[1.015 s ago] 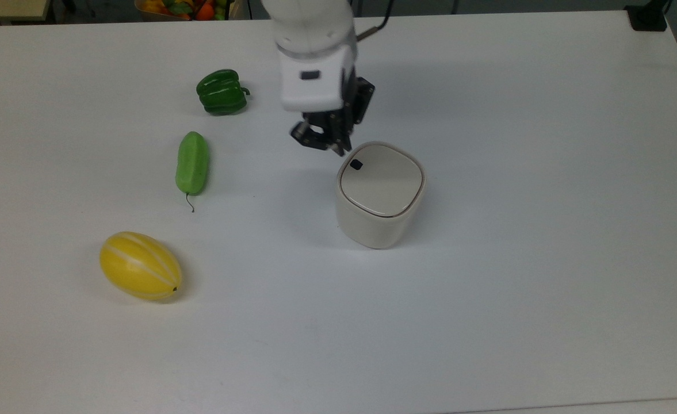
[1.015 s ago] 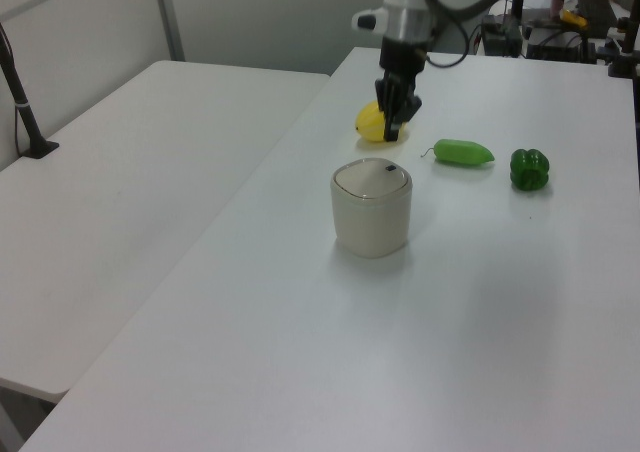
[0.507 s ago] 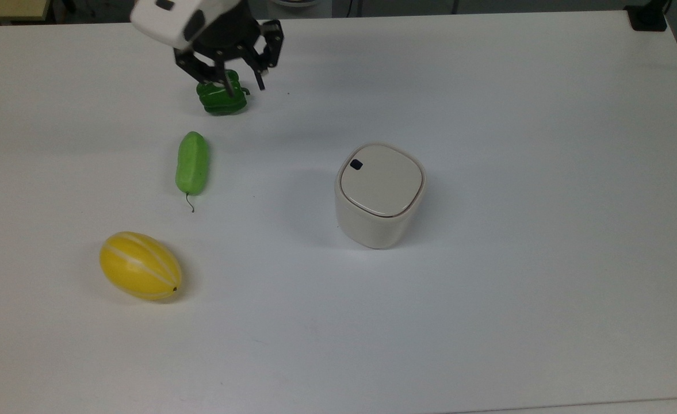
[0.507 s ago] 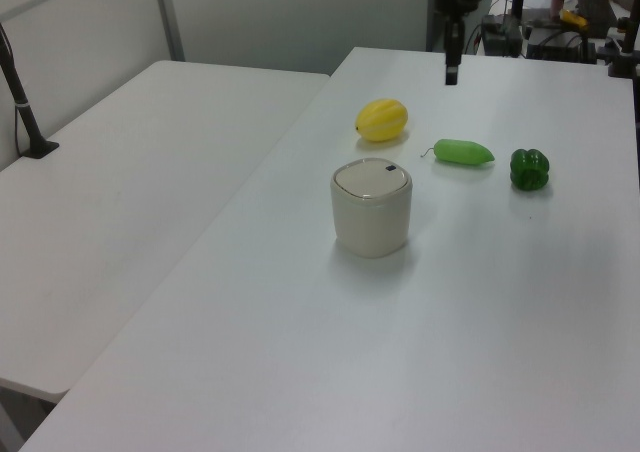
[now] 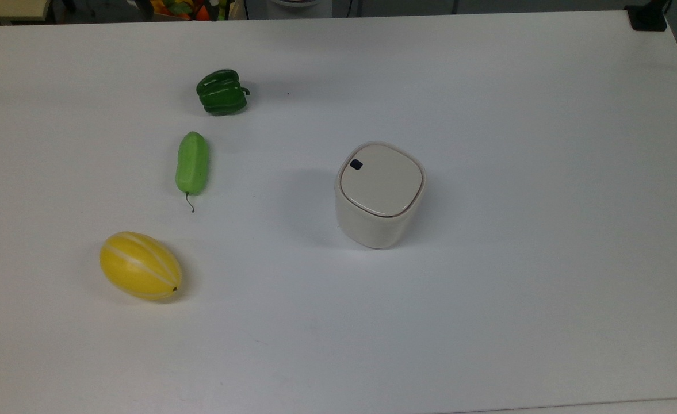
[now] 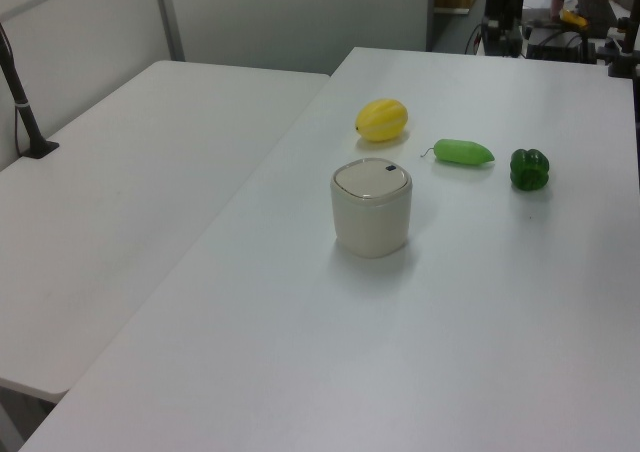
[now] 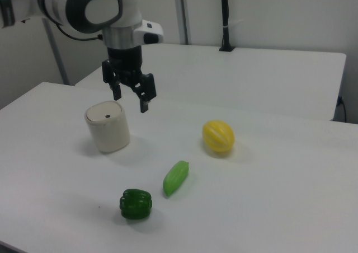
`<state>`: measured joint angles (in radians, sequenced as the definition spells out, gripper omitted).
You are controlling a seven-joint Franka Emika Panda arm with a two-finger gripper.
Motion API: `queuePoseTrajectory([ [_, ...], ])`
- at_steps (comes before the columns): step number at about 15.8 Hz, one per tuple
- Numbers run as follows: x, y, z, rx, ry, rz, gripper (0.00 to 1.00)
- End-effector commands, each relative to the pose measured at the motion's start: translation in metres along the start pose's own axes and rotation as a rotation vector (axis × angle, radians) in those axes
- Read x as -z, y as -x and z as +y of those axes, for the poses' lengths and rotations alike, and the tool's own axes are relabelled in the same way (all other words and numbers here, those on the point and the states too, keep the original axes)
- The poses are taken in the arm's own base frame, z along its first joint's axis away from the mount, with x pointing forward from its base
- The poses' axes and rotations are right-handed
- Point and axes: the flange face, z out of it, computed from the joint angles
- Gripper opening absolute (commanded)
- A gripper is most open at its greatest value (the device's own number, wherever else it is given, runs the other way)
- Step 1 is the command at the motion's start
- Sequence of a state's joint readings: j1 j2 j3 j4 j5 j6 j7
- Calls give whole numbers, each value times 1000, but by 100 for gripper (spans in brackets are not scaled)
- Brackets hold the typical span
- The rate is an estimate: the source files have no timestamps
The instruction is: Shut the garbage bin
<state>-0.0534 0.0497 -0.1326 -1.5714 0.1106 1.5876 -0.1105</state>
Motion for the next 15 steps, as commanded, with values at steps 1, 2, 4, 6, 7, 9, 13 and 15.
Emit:
queuePoseTrajectory([
  [1, -5, 21, -7, -82, 47, -27, 100],
  [2, -7, 20, -8, -75, 70, -33, 100],
  [4, -9, 19, -8, -75, 75, -38, 100],
  [6, -12, 17, -10, -80, 76, -42, 100],
  [7, -18, 12, -8, -87, 79, -54, 100],
  [9, -22, 3, -8, -86, 82, -57, 100],
  [13, -24, 3, -8, -88, 80, -60, 100],
  [15, -23, 2, -7, -91, 73, -57, 100],
])
